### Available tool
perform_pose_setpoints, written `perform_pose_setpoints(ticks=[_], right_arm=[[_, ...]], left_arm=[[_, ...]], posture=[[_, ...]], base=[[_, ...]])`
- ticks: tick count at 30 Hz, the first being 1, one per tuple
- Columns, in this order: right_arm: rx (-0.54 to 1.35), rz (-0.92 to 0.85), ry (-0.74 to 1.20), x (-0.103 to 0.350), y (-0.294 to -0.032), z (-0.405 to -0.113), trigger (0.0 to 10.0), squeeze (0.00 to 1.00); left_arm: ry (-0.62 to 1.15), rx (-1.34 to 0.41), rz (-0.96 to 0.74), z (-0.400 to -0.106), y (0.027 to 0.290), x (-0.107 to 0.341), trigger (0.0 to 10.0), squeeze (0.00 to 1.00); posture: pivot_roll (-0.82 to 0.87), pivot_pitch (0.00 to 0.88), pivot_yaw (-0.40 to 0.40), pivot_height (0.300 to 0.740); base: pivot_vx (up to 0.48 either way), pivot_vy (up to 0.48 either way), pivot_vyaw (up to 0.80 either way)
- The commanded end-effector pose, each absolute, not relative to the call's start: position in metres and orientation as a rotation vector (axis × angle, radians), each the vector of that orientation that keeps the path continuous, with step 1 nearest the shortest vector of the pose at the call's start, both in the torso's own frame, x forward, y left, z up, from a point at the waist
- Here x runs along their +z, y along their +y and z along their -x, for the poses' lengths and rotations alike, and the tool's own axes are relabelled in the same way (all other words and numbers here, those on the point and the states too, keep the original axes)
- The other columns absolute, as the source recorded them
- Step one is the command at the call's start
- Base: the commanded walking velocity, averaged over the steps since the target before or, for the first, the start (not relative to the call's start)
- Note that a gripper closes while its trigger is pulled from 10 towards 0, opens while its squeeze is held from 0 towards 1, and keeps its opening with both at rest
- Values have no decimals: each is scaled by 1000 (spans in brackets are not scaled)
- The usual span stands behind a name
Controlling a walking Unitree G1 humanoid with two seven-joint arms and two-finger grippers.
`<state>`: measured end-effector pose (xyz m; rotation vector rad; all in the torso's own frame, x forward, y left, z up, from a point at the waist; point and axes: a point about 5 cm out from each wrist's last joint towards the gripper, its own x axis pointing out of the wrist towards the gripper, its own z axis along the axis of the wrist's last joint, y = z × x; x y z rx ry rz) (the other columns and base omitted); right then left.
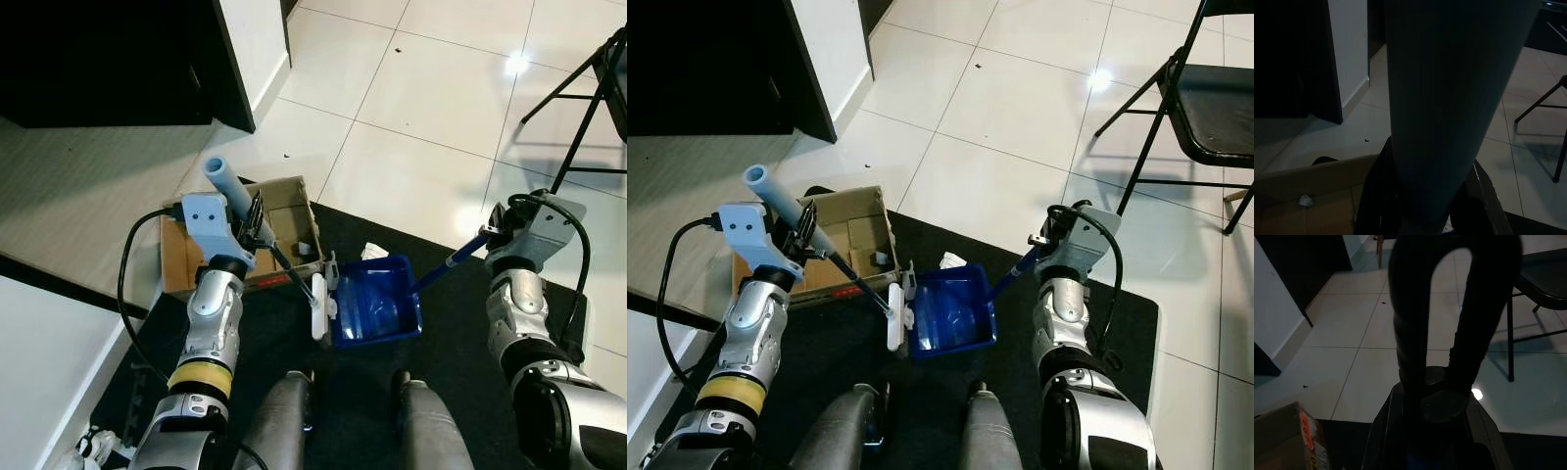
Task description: Sweep floor
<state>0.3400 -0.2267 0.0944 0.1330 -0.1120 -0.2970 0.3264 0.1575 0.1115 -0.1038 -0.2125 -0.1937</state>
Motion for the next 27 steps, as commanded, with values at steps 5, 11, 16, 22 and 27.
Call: perform_pose_setpoints(ticks=[5,11,16,22,27], right_arm=[[-341,-109,-38,78,-241,-327,10000,0],[-318,-91,-29,75,-240,-326,10000,0],[-310,-82,-20,74,-238,-326,10000,0],[-311,-80,-16,74,-238,-327,10000,0],[-312,-78,-17,75,-239,-327,10000,0]], left_arm=[[-116,-289,145,-321,131,94,10000,0],[-140,-515,258,-317,91,112,10000,0],[-173,-605,309,-313,74,127,10000,0],[-227,-597,324,-315,77,145,10000,0],[-309,-533,339,-324,92,173,10000,0]], posture=[[55,274,23,740],[51,265,21,740],[54,260,21,740],[54,261,21,740],[53,258,15,740]], base=[[0,0,0],[0,0,0],[0,0,0],[0,0,0],[0,0,0]])
